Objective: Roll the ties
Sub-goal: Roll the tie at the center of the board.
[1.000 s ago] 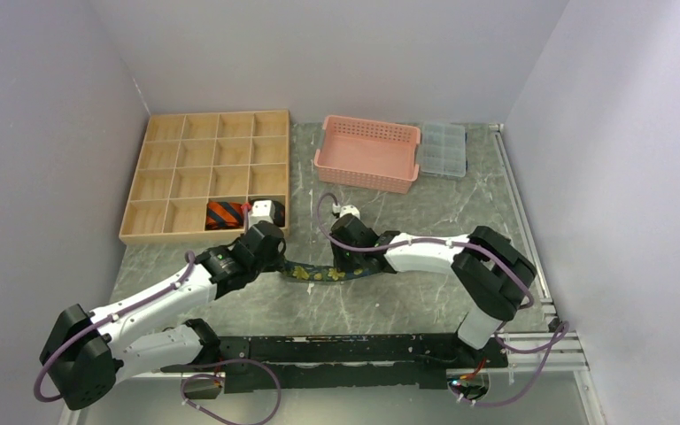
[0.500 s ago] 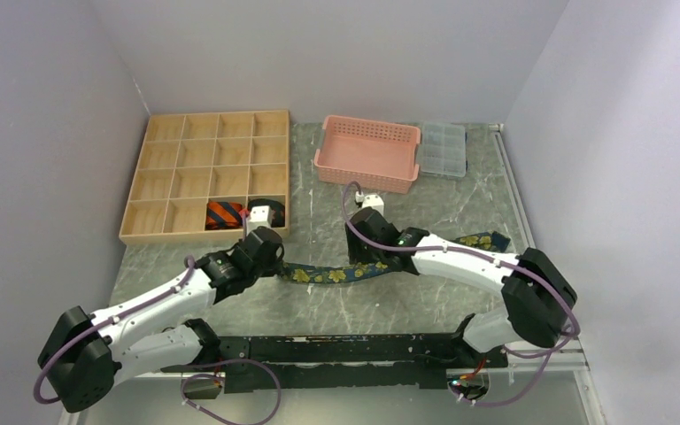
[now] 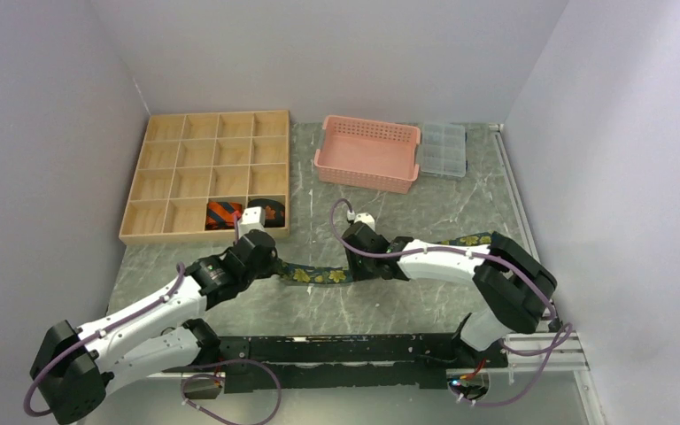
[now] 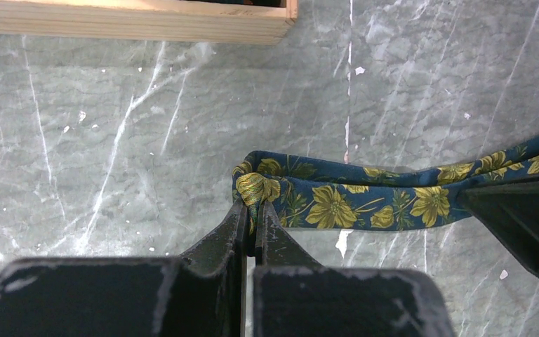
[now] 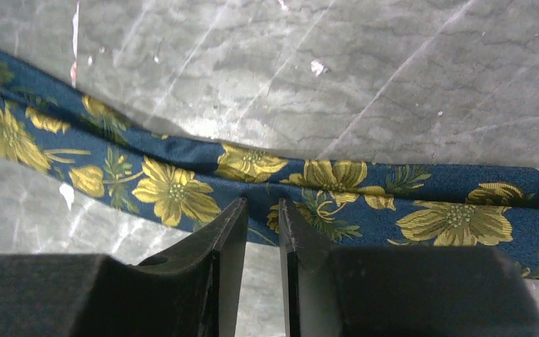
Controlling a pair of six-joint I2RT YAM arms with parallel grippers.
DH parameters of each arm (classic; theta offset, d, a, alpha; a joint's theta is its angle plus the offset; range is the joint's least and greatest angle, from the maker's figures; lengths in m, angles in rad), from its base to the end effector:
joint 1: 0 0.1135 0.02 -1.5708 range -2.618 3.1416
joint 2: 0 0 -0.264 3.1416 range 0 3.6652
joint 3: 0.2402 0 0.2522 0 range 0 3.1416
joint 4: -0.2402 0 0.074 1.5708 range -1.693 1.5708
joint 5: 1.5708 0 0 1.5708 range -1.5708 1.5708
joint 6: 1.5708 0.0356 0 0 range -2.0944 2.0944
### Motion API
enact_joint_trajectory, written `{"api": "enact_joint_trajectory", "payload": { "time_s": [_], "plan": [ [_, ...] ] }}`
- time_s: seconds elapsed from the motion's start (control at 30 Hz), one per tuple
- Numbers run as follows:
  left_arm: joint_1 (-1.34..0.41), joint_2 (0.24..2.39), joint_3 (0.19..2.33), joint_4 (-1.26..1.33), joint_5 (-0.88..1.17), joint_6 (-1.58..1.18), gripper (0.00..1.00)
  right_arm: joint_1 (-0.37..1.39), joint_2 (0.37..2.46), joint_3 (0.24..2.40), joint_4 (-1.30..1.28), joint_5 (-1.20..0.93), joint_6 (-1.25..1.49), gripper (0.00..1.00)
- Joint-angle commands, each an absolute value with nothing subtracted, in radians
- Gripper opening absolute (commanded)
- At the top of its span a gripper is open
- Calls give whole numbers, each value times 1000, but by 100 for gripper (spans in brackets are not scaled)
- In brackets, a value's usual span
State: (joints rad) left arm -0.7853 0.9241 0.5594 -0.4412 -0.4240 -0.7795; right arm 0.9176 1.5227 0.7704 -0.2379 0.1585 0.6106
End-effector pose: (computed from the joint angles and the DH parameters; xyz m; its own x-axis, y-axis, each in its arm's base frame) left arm 0.1411 -0.1204 0.2161 -0.6743 -0.2318 -0.7012 -0.0435 0.9603 -0.2756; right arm 0.1789 0.2245 0.1623 -0.8358 -0.1605 -0.5251 -0.3080 0.9287 0.2064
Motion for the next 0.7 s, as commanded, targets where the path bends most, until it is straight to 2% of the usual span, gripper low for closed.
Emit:
{"api": "enact_joint_trajectory", "payload": {
  "time_s": [0.0, 0.4, 0.67],
  "plan": [
    [-788, 898, 544, -480, -436, -818, 3, 898, 1569, 800, -222, 225, 661, 28],
    [-789, 844, 505, -559, -477, -864, 3, 813, 1627, 734, -180, 238, 704, 27],
    [-789, 835, 508, -534, -463, -856, 3, 839, 1489, 765, -130, 239, 677, 31]
  ]
}}
